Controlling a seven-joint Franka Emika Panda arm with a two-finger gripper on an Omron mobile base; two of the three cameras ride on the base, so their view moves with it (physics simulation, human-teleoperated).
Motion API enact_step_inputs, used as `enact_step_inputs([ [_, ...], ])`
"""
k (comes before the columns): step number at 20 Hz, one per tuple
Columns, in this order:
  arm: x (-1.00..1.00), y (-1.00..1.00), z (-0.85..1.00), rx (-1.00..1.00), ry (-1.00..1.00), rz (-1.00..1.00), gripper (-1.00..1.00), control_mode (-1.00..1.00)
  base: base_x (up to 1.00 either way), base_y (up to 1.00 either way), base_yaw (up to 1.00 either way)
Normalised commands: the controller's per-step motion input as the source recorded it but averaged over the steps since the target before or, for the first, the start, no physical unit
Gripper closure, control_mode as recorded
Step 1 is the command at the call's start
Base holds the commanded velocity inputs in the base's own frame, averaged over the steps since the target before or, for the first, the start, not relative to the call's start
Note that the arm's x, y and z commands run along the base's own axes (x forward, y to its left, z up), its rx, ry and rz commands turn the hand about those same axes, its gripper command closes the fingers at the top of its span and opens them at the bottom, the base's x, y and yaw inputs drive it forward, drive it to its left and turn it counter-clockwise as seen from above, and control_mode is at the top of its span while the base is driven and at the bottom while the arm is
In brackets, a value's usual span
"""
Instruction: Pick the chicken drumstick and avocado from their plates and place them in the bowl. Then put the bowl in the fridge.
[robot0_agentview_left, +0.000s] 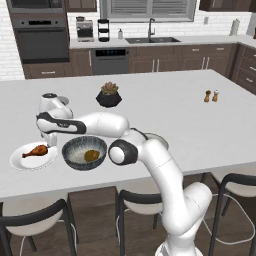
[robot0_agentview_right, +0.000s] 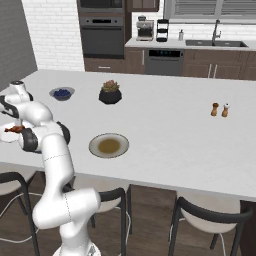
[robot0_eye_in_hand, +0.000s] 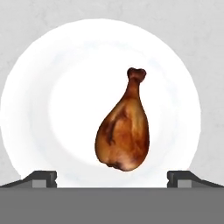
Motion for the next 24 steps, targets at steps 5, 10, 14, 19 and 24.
enact_step_inputs([
  [5, 0.20, 0.00, -0.02, 0.00, 0.00, 0.00, -1.00, -1.00, 0.00, 0.00, 0.00],
  [10, 0.26, 0.00, 0.00, 0.00, 0.00, 0.00, -1.00, -1.00, 0.00, 0.00, 0.00],
  [14, 0.11, 0.00, 0.00, 0.00, 0.00, 0.00, -1.00, -1.00, 0.00, 0.00, 0.00],
  [19, 0.00, 0.00, 0.00, 0.00, 0.00, 0.00, -1.00, -1.00, 0.00, 0.00, 0.00],
  [24, 0.01, 0.15, 0.00, 0.00, 0.00, 0.00, -1.00, -1.00, 0.00, 0.00, 0.00],
])
